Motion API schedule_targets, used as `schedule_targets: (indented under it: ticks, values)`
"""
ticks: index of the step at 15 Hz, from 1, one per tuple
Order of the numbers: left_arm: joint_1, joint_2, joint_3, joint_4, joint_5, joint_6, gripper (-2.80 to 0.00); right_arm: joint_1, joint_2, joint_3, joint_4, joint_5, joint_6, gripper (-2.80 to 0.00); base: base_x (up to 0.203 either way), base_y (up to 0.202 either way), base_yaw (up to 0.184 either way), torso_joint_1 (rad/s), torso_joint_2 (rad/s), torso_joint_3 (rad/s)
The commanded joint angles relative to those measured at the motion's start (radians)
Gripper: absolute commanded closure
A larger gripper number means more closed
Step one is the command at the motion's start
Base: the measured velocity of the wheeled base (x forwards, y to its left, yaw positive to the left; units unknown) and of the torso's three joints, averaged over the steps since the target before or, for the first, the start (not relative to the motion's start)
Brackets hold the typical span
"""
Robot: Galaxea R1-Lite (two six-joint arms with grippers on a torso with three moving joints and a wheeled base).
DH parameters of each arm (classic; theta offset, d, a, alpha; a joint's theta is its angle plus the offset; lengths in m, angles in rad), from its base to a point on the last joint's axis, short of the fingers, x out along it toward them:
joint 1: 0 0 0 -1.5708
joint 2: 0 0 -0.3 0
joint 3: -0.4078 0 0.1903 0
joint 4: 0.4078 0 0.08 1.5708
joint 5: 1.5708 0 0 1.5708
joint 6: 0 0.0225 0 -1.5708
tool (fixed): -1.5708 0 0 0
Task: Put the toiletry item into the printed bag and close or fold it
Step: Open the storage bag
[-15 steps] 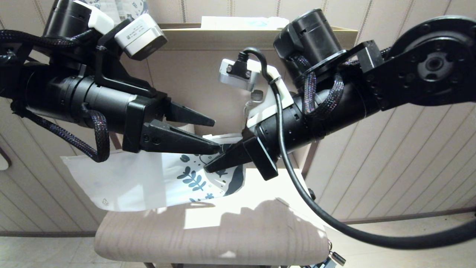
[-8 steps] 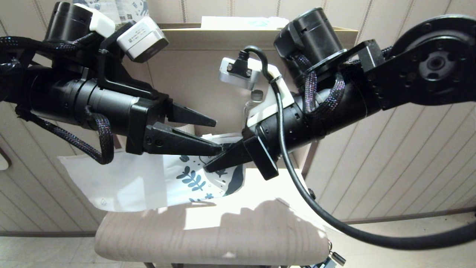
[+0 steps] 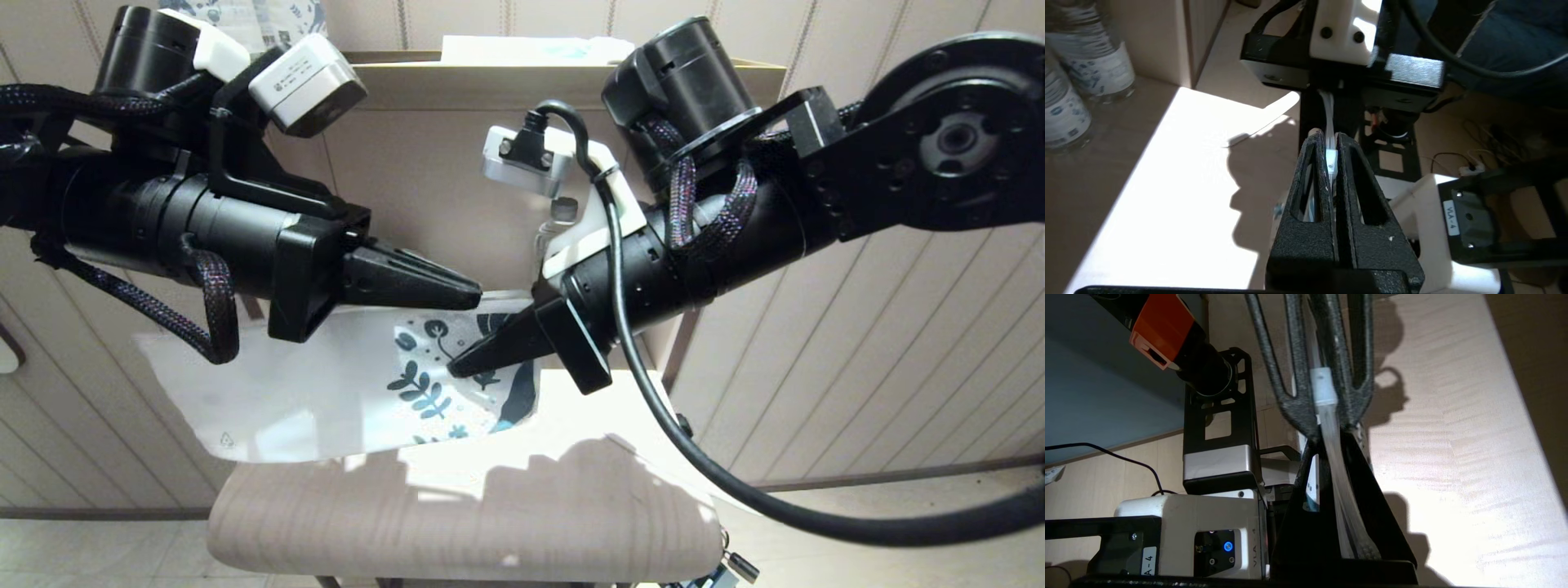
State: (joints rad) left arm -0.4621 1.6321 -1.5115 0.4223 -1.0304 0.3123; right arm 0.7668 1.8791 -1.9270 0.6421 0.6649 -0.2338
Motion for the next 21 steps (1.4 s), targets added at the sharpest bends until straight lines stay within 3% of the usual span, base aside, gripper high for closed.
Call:
schedule_targets:
  ticks: [1, 10, 21]
  values:
    - [0.002, 0.005, -0.005, 0.004, -0.025, 0.002, 0.0, 0.0, 0.0, 0.0, 0.004, 0.004, -0.002, 0.0, 0.0, 0.0, 0.0, 0.0, 0.0, 0.0]
    - [0.004, 0.0, 0.007, 0.006, -0.031, 0.008, 0.0, -0.021, -0.022, 0.019, 0.008, 0.002, -0.004, 0.0, 0.0, 0.0, 0.0, 0.0, 0.0, 0.0]
    - [0.008, 0.005, 0.023, 0.007, -0.02, 0.017, 0.0, -0.125, -0.196, 0.212, 0.002, 0.001, -0.019, 0.0, 0.0, 0.0, 0.0, 0.0, 0.0, 0.0]
